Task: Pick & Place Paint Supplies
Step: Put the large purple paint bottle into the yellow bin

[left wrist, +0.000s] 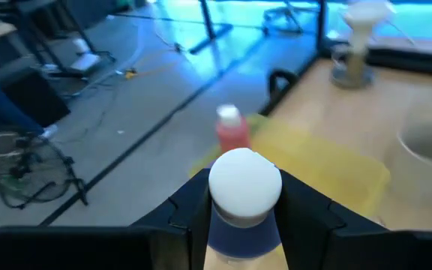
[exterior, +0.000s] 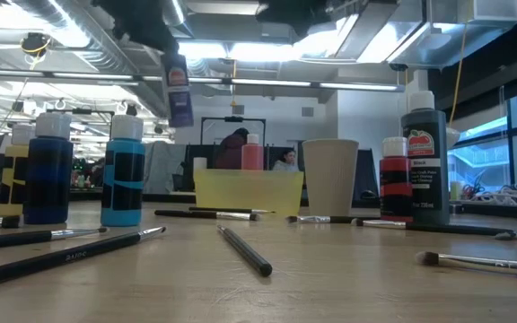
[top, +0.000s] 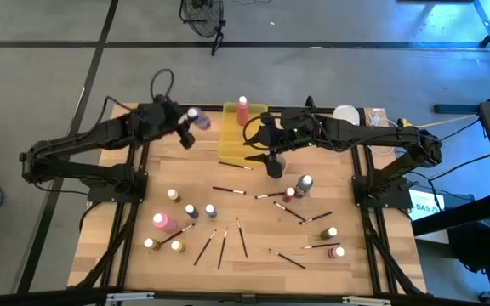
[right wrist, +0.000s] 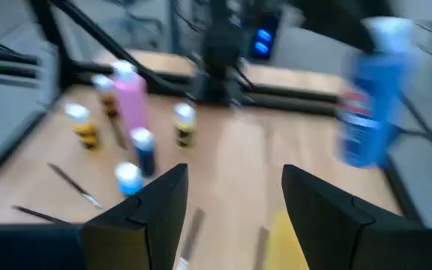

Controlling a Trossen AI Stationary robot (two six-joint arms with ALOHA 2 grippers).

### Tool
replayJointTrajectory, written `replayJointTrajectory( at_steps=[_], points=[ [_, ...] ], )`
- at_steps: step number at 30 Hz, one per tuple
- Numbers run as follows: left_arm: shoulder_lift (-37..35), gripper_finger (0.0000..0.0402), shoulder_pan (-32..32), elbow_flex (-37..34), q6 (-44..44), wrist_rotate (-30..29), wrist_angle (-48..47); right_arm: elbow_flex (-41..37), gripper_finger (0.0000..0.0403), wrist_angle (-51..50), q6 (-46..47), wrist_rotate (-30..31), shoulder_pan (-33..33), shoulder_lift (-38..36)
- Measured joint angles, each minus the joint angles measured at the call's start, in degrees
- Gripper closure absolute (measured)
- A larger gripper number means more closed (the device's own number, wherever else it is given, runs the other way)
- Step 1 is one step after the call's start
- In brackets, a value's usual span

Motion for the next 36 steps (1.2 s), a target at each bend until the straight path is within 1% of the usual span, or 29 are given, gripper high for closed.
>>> replayJointTrajectory(
  at_steps=[2, 3, 7, 8, 12, 19, 21, 25, 29, 36],
  points=[
    [1.39, 0.0285, 2.56, 1.11, 0.1, 2.1, 1.84, 0.0, 0.0183, 2.51, 0.3, -3.52, 0.79, 0.0],
    [2.38, 0.0285, 3.96, 1.78, 0.09, 4.54, 2.81, 0.0, 0.0183, 3.55, 0.3, -4.42, 1.27, 0.0],
    [7.85, 0.0285, 9.72, 4.74, 0.16, 18.47, 5.68, 0.0, 0.0183, 4.73, -0.87, -4.64, 2.82, -0.24],
    [9.55, 0.0285, 11.04, 5.49, 0.54, 21.0, 5.68, 0.0, 0.0183, 4.95, -1.01, -4.66, 3.12, -0.33],
    [16.37, 0.0285, 15.83, 8.2, 1.25, 26.71, 6.09, 0.0, 0.0183, 4.36, -1.06, -4.62, 4.11, -0.67],
    [24.86, 0.0285, 21.12, 8.56, 0.94, 37.85, 12.73, 0.0, 0.0183, 3.46, -0.84, -4.62, 5.24, -0.76],
    [26.89, 0.0285, 21.66, 8.56, 0.59, 38.77, 13.97, 0.0, 0.0183, 3.08, -0.86, -4.62, 5.53, -0.76],
    [30.52, 0.0285, 21.91, 8.58, 0.0, 38.69, 16.32, 0.0, 0.0183, 3.07, -1.23, -4.64, 5.65, -0.76],
    [33.48, 0.0285, 21.85, 8.58, -0.11, 38.23, 19.02, 0.0, 0.0183, 2.72, -1.26, -3.48, 5.63, -0.76],
    [37.16, 0.0285, 21.82, 8.58, 0.68, 36.01, 19.44, 0.0, 0.0183, 2.2, -1.61, -3.14, 5.63, -0.76]
  ],
)
